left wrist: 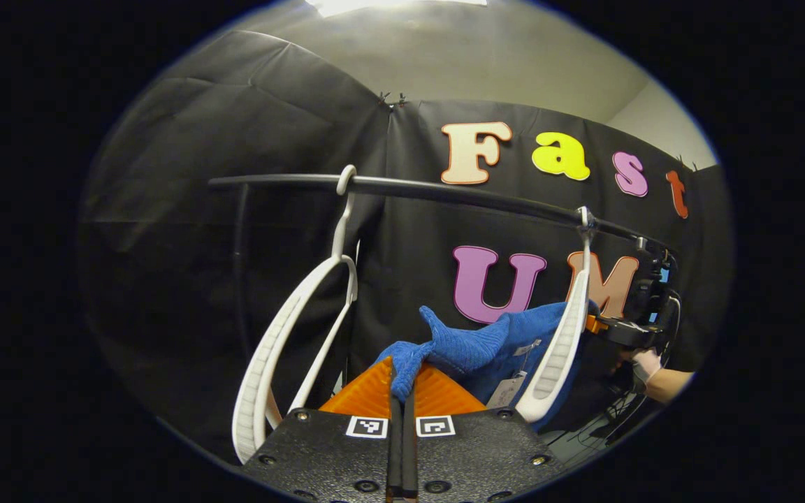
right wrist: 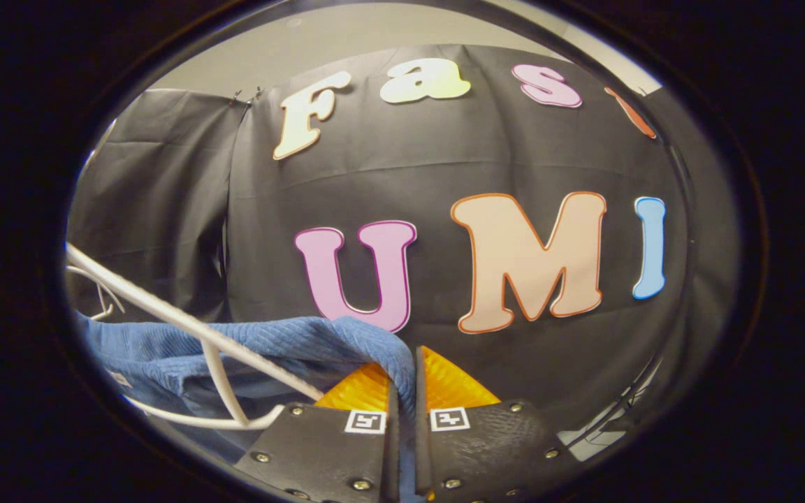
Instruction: Grasp the clothes on the hanger with both hands and then place them into the laundry hamper below.
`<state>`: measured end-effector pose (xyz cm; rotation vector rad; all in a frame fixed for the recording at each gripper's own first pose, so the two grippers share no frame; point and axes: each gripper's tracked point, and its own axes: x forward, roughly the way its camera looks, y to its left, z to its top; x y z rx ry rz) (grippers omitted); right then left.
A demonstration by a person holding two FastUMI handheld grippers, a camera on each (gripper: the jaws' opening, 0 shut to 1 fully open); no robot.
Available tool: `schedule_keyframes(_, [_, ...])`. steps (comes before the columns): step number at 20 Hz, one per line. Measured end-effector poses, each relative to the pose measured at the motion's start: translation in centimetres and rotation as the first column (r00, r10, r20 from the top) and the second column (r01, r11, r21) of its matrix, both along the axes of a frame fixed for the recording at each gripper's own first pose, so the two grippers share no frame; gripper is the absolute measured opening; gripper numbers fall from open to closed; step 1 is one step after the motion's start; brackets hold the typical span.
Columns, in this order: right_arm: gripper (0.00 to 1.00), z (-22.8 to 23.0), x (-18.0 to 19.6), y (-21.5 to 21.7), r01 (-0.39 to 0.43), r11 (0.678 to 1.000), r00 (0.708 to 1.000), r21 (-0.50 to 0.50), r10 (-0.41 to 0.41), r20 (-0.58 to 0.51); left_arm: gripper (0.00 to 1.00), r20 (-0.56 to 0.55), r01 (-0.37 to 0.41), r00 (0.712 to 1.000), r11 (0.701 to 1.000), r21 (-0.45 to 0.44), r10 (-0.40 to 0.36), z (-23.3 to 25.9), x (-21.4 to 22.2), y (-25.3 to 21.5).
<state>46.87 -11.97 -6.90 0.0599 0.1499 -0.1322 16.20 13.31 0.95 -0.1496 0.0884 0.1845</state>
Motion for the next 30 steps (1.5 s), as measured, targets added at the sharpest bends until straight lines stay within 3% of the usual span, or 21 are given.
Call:
schedule_keyframes(15, [0.09, -13.4, -12.1, -1.4, -0.004, 1.0, 0.975, 0.022, 0.008, -0.223, 0.01, -0.145, 0.032, 0.989, 0.999, -0.029, -0.036, -11.1, -3.1, -2.7])
schedule_keyframes(19, [0.09, -14.3, -14.6, 0.0, -0.045, 0.999, 0.968, 0.027, 0.051, -0.247, 0.01, -0.165, 0.105, 0.98, 0.993, -0.059, -0.114, -13.3, -2.6, -7.6])
schedule_keyframes(23, [0.09, -13.9, -16.5, 1.9, -0.094, 0.995, 0.965, 0.034, 0.099, -0.243, 0.01, -0.168, 0.257, 0.951, 0.966, -0.038, -0.26, -14.3, -1.0, -15.4])
schedule_keyframes(30, [0.09, -10.9, -17.7, 3.6, -0.166, 0.986, 0.968, 0.022, 0.167, -0.186, 0.0, -0.071, 0.411, 0.909, 0.911, -0.03, -0.412, -10.7, 3.4, -23.9])
